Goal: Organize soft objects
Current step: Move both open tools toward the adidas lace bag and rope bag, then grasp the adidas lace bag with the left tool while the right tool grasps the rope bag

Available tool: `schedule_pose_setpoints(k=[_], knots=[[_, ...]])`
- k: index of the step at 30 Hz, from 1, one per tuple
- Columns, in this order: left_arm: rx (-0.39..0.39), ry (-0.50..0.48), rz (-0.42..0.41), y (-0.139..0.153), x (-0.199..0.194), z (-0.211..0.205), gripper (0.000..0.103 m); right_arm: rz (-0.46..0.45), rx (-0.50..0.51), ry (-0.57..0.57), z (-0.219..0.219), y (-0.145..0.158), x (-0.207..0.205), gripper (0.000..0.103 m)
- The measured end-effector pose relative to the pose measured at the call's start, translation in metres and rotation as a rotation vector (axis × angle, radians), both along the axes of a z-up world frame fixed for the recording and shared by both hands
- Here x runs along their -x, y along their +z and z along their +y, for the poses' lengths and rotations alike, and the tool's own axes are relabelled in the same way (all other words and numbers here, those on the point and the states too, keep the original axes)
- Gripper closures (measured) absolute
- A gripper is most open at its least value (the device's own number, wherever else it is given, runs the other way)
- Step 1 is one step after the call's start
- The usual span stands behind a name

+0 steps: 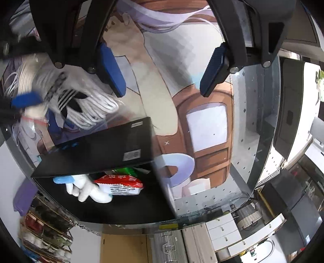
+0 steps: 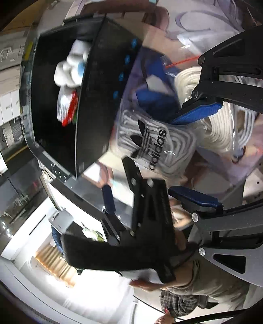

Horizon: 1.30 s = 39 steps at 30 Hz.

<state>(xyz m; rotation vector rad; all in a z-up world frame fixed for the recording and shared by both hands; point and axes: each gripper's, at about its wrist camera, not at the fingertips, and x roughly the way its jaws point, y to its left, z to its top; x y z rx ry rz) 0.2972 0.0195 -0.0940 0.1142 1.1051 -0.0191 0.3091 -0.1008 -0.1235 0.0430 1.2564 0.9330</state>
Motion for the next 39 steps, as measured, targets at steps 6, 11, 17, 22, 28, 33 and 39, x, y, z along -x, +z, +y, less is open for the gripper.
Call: schedule_pose_setpoints(k=[6, 11, 17, 22, 28, 33, 39], knots=[[0.044, 0.011, -0.031, 0.016, 0.004, 0.004, 0.027, -0.062, -0.008, -0.066, -0.027, 0.021, 0.003, 0.04], [0.093, 0.033, -0.091, 0.034, 0.016, 0.002, 0.027, -0.072, 0.01, -0.139, -0.053, 0.028, 0.018, 0.04], [0.123, 0.004, -0.121, 0.045, 0.023, -0.022, 0.027, -0.078, 0.01, -0.225, -0.079, 0.033, 0.031, 0.04], [0.13, -0.026, -0.051, 0.031, 0.015, -0.046, 0.027, -0.068, -0.001, -0.223, -0.09, 0.031, 0.036, 0.04], [0.065, -0.021, -0.036, 0.017, 0.01, -0.062, 0.026, -0.028, -0.031, -0.203, -0.091, 0.026, 0.039, 0.04], [0.064, -0.031, -0.016, 0.012, 0.009, -0.065, 0.026, 0.001, -0.022, -0.192, -0.084, 0.019, 0.038, 0.04], [0.065, -0.06, 0.036, 0.002, 0.006, -0.075, 0.035, 0.008, -0.03, -0.207, -0.086, 0.02, 0.036, 0.04]])
